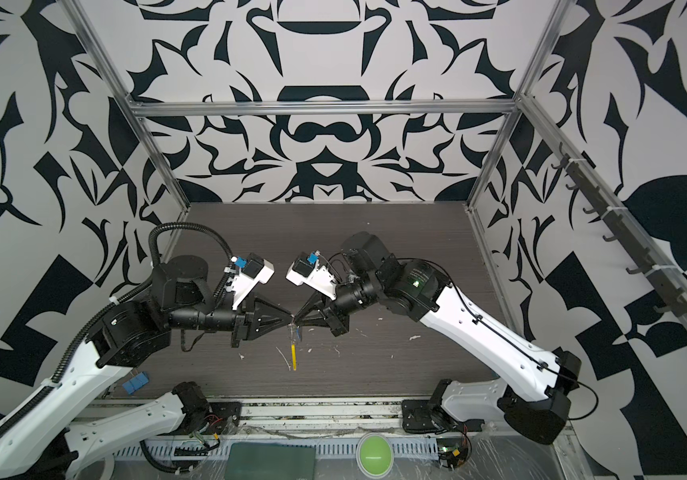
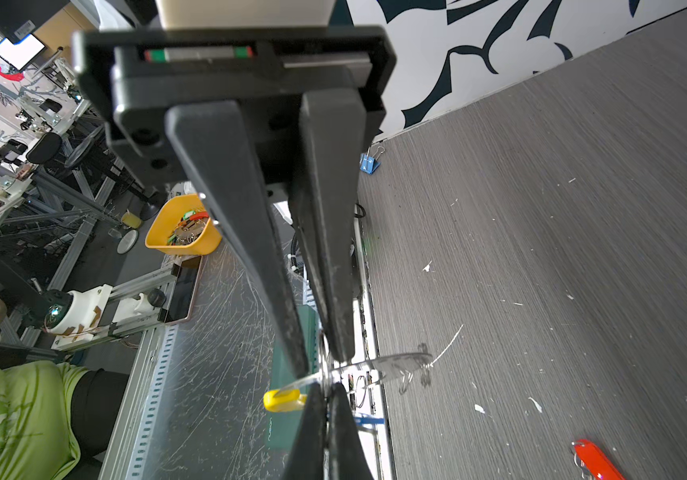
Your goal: Remove the keys from the keyring
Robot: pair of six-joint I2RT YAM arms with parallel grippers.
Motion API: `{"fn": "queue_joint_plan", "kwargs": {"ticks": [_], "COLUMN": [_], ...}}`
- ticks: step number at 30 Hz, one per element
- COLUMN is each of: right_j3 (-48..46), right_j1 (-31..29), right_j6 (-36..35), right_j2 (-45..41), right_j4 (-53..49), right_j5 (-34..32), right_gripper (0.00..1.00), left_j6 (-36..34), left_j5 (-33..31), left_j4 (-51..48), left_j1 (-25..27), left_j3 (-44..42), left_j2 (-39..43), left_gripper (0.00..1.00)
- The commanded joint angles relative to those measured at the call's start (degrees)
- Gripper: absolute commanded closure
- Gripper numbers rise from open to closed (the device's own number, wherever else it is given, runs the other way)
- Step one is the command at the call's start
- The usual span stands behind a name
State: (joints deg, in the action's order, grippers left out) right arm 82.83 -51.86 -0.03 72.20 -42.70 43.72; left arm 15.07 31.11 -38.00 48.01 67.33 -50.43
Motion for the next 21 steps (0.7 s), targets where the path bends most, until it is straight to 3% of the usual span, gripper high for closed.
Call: {"fn": "queue_joint_plan", "kwargs": {"ticks": [1, 5, 7, 12, 16, 21], "right_j3": [2.9, 2.8, 2.8, 0.7, -4.3, -11.4], "right_j1": [-0.2, -0.2, -0.2, -0.3, -0.7, -3.6], "right_j6": [-0.3, 0.6, 1.1, 2.9, 4.8, 5.8], "right_j2": [-0.3, -0.2, -0.3, -2.7, -7.3, -12.2], "right_j4": [1.3, 2.2, 2.7, 6.2, 13.5, 22.6], "right_j5": [0.4, -0.8, -2.1, -8.7, -16.6, -25.0], "right_gripper": [1.00, 1.00, 1.00, 0.69, 0.61, 0.59], "left_j6": [-0.5, 0.0, 0.0, 0.0, 1.1, 3.7], "left_j5": [2.2, 3.4, 2.9, -2.1, -7.0, -13.5], "left_j4": [0.3, 3.1, 4.3, 9.3, 14.7, 23.7], "left_j1": [0.0, 0.0, 0.0, 0.0, 0.0, 0.0], "left_j3": [1.1, -0.5, -1.4, -4.3, -7.3, -12.2], "left_j2": [-0.2, 0.1, 0.7, 4.3, 7.5, 11.4], "left_gripper": [0.87, 1.00, 1.00, 1.00, 1.00, 1.00]}}
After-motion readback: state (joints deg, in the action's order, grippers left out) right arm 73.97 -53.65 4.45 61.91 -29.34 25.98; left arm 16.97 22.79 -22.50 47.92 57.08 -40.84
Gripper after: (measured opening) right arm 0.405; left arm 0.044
